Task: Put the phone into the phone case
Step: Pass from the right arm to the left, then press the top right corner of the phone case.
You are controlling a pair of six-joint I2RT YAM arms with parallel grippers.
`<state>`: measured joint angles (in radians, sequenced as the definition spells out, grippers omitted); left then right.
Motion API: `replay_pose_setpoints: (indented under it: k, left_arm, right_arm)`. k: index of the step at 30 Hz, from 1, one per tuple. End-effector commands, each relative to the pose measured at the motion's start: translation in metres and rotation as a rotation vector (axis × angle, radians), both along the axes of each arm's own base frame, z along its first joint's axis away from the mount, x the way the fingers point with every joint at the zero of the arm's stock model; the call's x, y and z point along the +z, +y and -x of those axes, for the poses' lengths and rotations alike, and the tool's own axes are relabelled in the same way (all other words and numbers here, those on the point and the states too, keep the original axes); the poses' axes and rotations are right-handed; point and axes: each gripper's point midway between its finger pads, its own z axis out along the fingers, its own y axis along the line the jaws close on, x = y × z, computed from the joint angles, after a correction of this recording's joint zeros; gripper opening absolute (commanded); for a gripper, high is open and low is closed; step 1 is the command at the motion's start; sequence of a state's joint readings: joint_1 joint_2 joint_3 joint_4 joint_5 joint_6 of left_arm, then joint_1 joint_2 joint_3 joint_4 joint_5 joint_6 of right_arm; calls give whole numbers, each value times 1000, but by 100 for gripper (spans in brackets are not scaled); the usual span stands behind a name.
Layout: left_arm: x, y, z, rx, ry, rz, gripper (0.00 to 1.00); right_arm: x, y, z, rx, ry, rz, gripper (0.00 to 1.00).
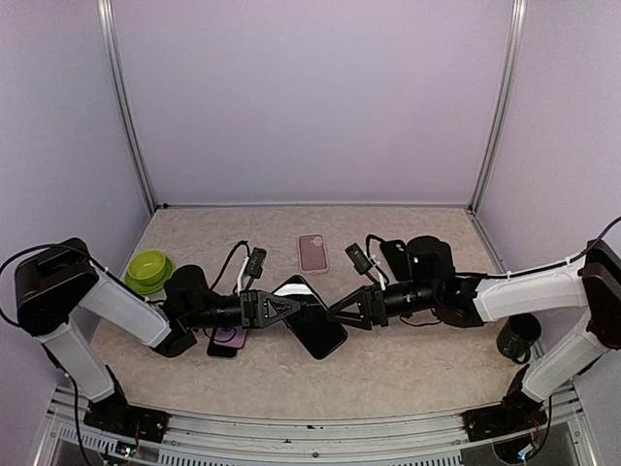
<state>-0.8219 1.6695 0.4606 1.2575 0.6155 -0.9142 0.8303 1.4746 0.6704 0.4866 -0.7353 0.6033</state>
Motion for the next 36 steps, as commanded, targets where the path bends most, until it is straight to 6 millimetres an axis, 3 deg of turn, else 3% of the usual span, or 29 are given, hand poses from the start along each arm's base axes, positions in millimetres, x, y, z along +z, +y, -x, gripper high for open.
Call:
replay_pose_setpoints:
  k: [1,23,36]
  left_arm:
    - [3,-5,19,-94,-91,-63,0]
    - [3,-20,34,-142,-171,-160,0]
    - [-12,-23,22,-104,-134,-229,0]
  right_arm:
    - [1,-1,6,36,-30,38,54]
    - [-17,16,10,91,17,62,48]
    - [-31,14,4,63,-25,142,0]
